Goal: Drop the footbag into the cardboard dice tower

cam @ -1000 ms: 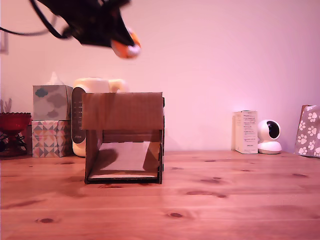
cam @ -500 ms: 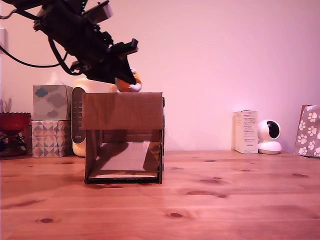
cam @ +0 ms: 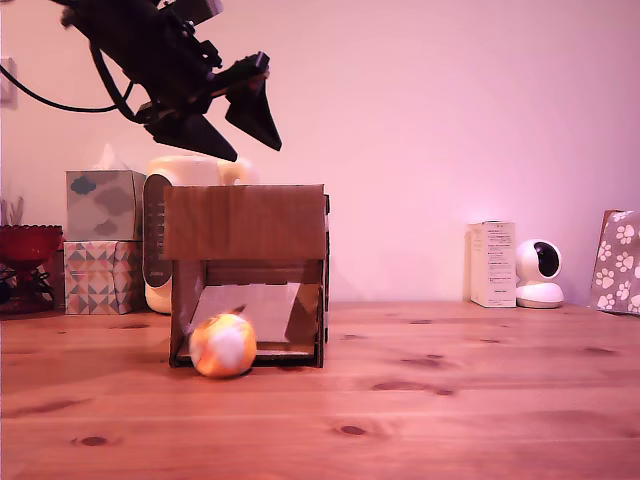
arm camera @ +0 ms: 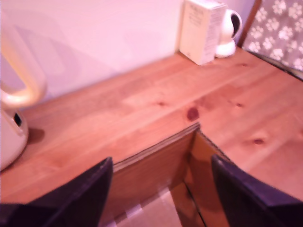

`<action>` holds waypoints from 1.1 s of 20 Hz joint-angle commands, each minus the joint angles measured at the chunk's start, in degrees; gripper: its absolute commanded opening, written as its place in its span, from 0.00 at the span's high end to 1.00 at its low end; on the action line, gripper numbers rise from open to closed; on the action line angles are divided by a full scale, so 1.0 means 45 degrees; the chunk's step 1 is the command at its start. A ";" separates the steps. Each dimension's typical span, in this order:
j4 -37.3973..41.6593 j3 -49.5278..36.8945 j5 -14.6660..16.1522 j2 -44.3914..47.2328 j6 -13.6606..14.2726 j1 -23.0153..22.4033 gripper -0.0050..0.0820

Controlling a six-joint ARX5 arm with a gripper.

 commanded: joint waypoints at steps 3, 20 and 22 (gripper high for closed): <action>-0.1520 0.0005 0.0733 -0.0661 0.0034 -0.0049 0.95; 0.2662 -0.6309 0.1389 -0.4692 -0.0933 -0.0544 0.97; 0.3483 -0.7689 0.1379 -0.5435 -0.1132 -0.0675 0.97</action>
